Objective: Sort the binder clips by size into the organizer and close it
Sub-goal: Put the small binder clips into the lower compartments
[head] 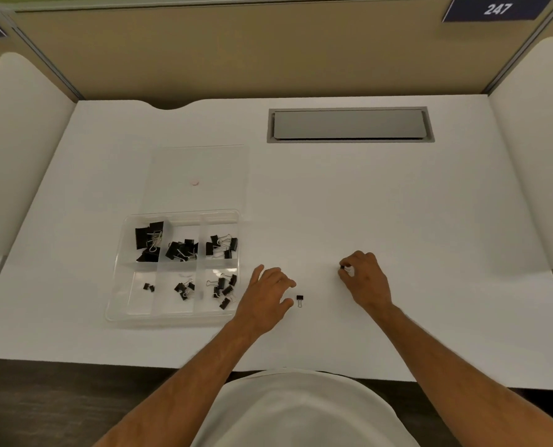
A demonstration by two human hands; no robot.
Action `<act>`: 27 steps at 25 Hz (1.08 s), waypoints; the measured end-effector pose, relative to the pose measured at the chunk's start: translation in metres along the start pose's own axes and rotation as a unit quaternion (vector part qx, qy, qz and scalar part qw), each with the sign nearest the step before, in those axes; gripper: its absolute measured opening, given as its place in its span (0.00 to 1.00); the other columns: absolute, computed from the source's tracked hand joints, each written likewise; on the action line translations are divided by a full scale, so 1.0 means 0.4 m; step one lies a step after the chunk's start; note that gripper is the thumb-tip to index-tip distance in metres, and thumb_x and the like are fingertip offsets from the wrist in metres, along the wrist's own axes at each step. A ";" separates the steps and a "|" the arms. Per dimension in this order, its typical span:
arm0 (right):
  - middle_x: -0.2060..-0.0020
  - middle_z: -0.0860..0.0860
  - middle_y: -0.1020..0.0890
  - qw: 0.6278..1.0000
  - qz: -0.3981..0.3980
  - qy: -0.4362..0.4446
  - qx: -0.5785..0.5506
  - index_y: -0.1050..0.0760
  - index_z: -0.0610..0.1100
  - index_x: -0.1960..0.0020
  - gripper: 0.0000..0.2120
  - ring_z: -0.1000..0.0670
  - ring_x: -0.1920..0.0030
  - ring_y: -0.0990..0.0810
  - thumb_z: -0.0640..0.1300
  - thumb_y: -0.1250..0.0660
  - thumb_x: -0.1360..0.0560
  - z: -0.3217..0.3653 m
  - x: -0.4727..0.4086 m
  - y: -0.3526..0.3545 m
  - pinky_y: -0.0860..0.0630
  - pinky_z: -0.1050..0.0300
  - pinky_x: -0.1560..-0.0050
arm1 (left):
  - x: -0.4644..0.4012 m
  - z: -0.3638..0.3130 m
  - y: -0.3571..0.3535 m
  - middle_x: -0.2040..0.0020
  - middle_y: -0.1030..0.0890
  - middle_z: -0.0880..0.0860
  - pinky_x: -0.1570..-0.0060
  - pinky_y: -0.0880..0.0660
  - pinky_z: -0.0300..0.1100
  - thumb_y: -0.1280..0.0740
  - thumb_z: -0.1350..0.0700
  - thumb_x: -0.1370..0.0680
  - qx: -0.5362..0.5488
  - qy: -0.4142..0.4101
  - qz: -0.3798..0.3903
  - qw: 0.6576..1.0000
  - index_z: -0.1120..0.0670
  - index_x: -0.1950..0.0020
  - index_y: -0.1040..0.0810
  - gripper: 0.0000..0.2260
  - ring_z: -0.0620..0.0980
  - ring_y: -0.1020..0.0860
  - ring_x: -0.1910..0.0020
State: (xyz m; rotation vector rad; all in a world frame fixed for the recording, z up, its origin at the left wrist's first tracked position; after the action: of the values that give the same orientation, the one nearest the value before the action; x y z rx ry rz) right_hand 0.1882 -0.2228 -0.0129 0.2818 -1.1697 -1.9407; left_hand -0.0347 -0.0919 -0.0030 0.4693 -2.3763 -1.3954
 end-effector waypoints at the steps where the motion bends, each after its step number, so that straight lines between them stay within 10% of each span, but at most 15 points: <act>1: 0.52 0.57 0.22 1.000 -0.003 0.000 -0.003 0.21 0.48 0.49 0.04 0.54 0.47 0.29 0.46 0.32 0.24 -0.003 0.014 -0.001 0.27 0.56 0.60 | -0.012 -0.004 -0.015 0.43 0.21 0.50 0.29 0.47 0.46 0.29 0.57 0.26 -0.006 -0.015 0.016 1.000 0.52 0.38 0.22 0.16 0.51 0.29 0.36; 5: 0.54 0.59 0.22 1.000 -0.016 -0.005 -0.016 0.21 0.49 0.50 0.04 0.55 0.48 0.29 0.46 0.31 0.25 -0.008 0.068 -0.007 0.28 0.58 0.61 | -0.044 -0.023 -0.060 0.51 0.21 0.52 0.49 0.31 0.45 0.31 0.70 0.30 -0.086 -0.078 0.085 0.990 0.52 0.40 0.20 0.22 0.54 0.24 0.51; 11: 0.55 0.61 0.24 0.999 -0.016 -0.029 -0.030 0.21 0.49 0.50 0.04 0.55 0.47 0.28 0.46 0.30 0.25 -0.015 0.120 -0.014 0.25 0.57 0.58 | -0.046 -0.009 -0.073 0.61 0.23 0.48 0.61 0.30 0.43 0.22 0.63 0.38 -0.184 -0.096 0.113 0.972 0.51 0.56 0.21 0.16 0.49 0.24 0.63; 27: 0.57 0.59 0.19 0.994 -0.046 0.097 -0.037 0.20 0.50 0.51 0.06 0.57 0.50 0.28 0.45 0.27 0.27 0.329 0.142 -0.147 0.30 0.68 0.60 | 0.128 0.173 0.181 0.46 0.19 0.46 0.40 0.34 0.44 0.37 0.54 0.19 -0.016 0.029 -0.053 0.998 0.49 0.42 0.22 0.08 0.48 0.24 0.45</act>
State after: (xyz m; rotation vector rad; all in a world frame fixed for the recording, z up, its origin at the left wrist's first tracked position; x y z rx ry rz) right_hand 0.0469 -0.1698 0.0225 0.4806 -0.9704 -1.9824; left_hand -0.1190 -0.0285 0.0354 0.6270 -2.3084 -1.4433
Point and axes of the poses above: each hand's wrist, its own x-axis away from the middle knuckle, its own y-axis out of the back of the hand, z = x × y, the point moved 1 cm from there along -x, towards the middle knuckle
